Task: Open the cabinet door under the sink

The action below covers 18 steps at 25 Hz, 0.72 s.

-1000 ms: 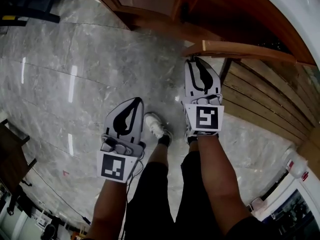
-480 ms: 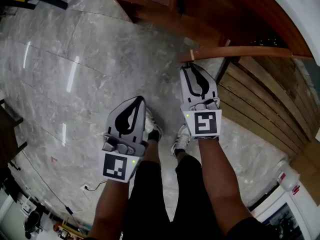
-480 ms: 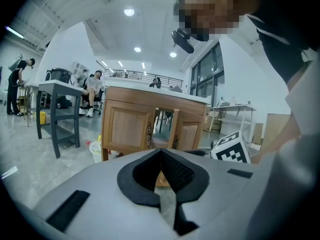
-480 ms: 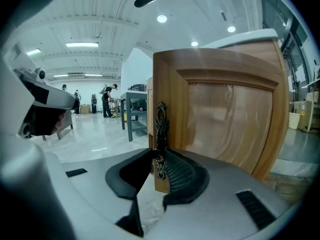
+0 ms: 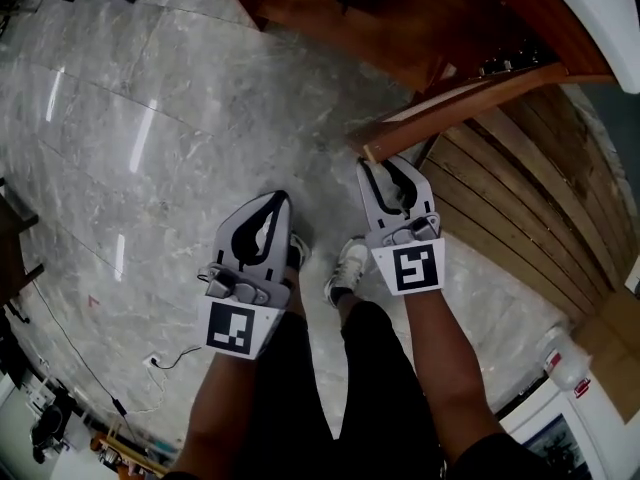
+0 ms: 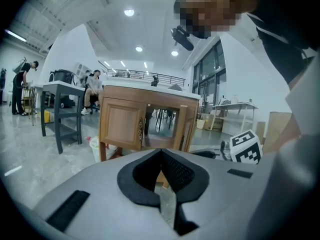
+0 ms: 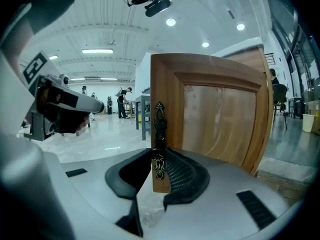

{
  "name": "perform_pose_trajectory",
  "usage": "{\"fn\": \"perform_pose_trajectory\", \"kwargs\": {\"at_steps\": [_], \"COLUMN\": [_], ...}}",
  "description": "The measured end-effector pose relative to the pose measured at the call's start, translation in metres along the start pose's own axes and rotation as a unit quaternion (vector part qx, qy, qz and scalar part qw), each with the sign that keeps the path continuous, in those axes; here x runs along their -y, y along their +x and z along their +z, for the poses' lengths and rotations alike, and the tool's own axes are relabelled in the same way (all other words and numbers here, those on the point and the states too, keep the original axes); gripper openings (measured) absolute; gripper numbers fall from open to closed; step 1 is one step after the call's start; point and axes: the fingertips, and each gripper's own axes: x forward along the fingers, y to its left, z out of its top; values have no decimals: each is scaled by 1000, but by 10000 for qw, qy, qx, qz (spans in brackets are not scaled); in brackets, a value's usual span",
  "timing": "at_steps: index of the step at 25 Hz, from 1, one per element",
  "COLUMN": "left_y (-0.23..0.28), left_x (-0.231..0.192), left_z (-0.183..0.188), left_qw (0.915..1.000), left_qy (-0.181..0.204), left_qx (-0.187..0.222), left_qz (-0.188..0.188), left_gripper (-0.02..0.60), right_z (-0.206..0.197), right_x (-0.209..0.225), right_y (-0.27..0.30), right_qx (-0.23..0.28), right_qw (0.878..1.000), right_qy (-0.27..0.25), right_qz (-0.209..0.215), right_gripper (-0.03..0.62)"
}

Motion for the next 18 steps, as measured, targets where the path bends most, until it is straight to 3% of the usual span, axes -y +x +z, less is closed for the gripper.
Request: {"fn": "perform_pose_trajectory", "kwargs": {"at_steps": [11, 18], "left_y": [-11, -12], "left_x": [35, 49], "left_z": [-5, -6], "left_qw": [10000, 9999], "left_qy": [23, 84], "left_qx": [-15, -84], "left_qz": [-43, -68], "left_gripper": [18, 18], "right_z": [-22, -32], "right_x": [13, 29], "right_y": [-75, -105], "right_qx": [-72, -50], "right_qw": [9975, 9984], "right_qy": [-99, -163], "right_qz": [690, 531], "right_gripper": [100, 103]}}
